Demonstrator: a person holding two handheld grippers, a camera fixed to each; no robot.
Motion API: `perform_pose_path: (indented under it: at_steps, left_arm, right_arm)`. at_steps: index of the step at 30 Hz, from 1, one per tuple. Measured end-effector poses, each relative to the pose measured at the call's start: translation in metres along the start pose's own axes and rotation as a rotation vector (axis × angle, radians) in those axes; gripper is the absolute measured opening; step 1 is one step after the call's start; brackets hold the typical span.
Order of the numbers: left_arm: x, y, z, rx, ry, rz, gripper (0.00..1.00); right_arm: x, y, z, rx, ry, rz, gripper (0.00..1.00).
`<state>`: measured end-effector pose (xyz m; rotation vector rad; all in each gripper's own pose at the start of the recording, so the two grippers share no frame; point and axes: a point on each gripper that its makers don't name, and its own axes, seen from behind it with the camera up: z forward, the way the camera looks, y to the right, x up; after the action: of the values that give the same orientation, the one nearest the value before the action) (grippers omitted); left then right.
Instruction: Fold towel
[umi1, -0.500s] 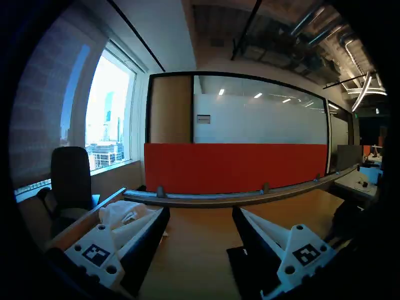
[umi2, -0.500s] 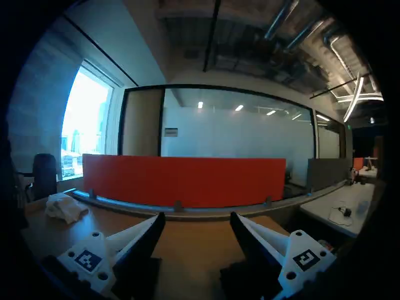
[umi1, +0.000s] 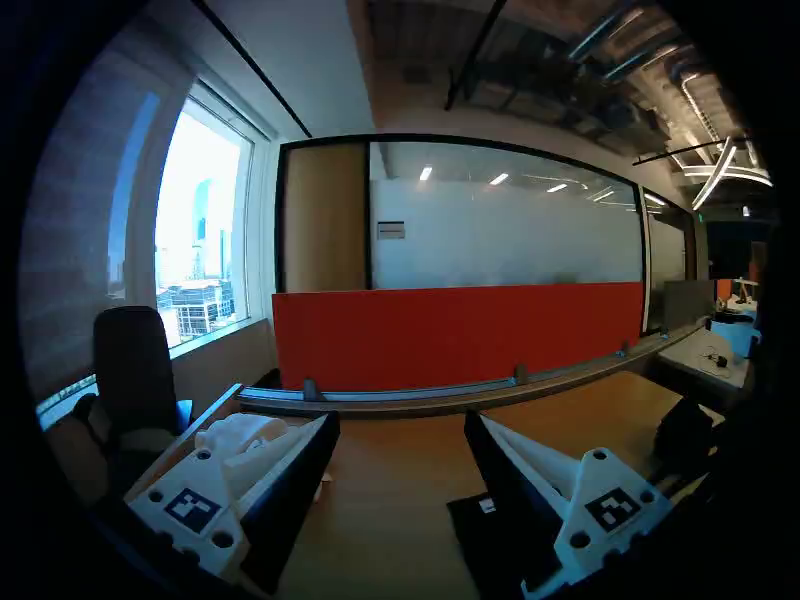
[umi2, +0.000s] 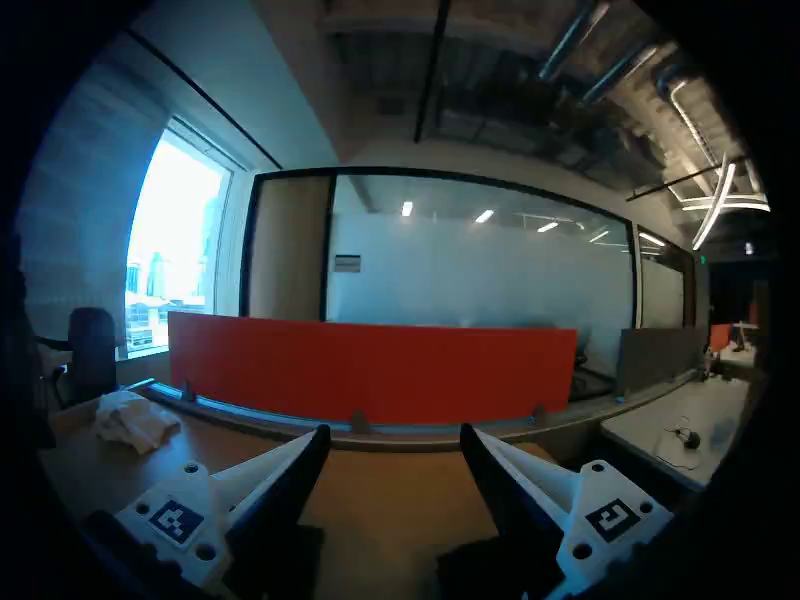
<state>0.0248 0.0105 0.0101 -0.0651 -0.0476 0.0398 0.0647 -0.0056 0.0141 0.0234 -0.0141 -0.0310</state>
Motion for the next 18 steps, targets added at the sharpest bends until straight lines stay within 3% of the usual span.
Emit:
perform_pose_path:
  at_steps: [12,18]
  left_arm:
    - [-0.018,0.026,0.003,-0.158,-0.107,0.064,0.92]
    - [-0.025,0.032,0.003,-0.195,-0.14,0.071,0.92]
  right_arm:
    - [-0.015,-0.041,0.006,0.206,-0.106,-0.104,1.0]
    - [-0.014,-0.044,0.009,0.25,-0.133,-0.117,1.0]
